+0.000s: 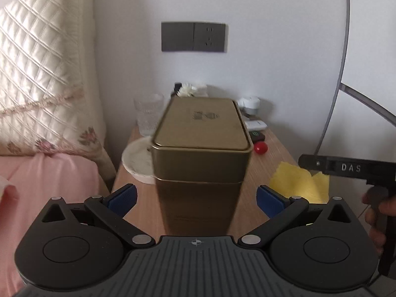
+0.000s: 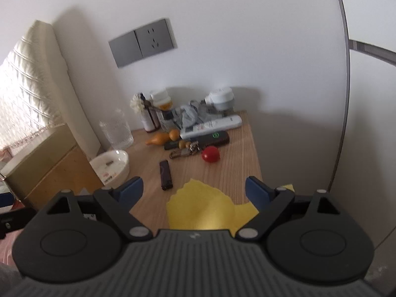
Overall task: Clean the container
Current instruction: 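Grasp the yellow cloth with the right gripper while the left gripper grasps the gold tin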
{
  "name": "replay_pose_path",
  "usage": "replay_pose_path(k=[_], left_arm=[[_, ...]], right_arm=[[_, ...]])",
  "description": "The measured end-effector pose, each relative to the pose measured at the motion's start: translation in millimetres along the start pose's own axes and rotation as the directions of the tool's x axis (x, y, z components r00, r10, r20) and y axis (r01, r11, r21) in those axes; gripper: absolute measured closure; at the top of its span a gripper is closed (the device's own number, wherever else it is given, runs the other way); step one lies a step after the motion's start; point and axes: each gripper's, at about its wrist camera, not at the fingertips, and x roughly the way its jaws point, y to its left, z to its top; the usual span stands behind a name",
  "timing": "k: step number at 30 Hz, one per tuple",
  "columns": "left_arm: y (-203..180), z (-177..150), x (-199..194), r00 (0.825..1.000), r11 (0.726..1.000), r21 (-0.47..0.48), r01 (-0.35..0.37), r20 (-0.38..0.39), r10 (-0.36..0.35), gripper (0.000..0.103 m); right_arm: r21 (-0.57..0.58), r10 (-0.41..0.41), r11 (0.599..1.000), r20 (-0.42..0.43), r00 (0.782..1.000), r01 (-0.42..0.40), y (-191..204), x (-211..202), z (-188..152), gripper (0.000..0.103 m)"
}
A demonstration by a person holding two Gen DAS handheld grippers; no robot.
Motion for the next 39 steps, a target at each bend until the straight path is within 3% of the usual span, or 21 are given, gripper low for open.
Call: replay_pose_path(k=[7, 12, 16, 21, 24, 26, 28, 32, 34, 36, 39], left_arm=[[-2, -4, 15, 0.998, 0.998, 0.013, -0.068, 0.007, 0.068, 0.000], [-21, -10, 19, 0.993, 0.987, 0.116, -0.111, 0.056, 0.105, 0.000], [-23, -23, 32, 0.990, 0.987, 0.073, -0.142, 0.034, 0.139, 0.000], [-30, -29, 39, 0.984, 0.983, 0.048, -0.178, 0.017, 0.178, 0.000], [-31, -28, 38, 0.983, 0.983, 0.034, -0.181, 0.015, 0.181, 0.001], [-29, -28, 35, 0.984, 0.984, 0.025, -0.177, 0.019, 0.177, 0.009], [-24, -28, 31, 0.985, 0.986, 0.005, -0.169, 0.028, 0.169, 0.014], [-12, -29, 24, 0.990, 0.990, -0.015, -0.137, 0.041, 0.138, 0.021], [-11, -31, 20, 0.992, 0.993, -0.012, -0.117, 0.049, 0.118, 0.022], [-15, -34, 17, 0.992, 0.994, 0.008, -0.110, 0.061, 0.109, 0.022], [-19, -37, 17, 0.991, 0.992, 0.031, -0.120, 0.066, 0.118, 0.022]], right_arm=[[-0.030, -0.011, 0.999, 0.033, 0.999, 0.012, 5, 0, -17, 0.017], [-0.082, -0.023, 0.996, 0.042, 0.999, 0.026, 8, 9, -23, 0.022], [-0.098, -0.079, 0.992, 0.017, 0.997, 0.080, -1, 20, -27, 0.032], [-0.101, -0.102, 0.990, -0.054, 0.993, 0.097, -11, 36, -39, 0.035], [-0.123, -0.109, 0.987, -0.074, 0.991, 0.100, -10, 44, -47, 0.049], [-0.138, -0.112, 0.985, -0.079, 0.991, 0.100, -8, 47, -52, 0.071], [-0.137, -0.106, 0.986, -0.062, 0.992, 0.097, -4, 42, -52, 0.080], [-0.005, 0.002, 1.000, -0.017, 1.000, -0.002, -7, 26, -38, 0.084], [0.108, 0.098, 0.989, 0.017, 0.995, -0.099, -9, 16, -28, 0.084], [0.229, 0.205, 0.949, 0.068, 0.976, -0.216, -10, 5, -18, 0.084], [0.349, 0.346, 0.859, 0.146, 0.927, -0.375, -4, -5, -10, 0.084]])
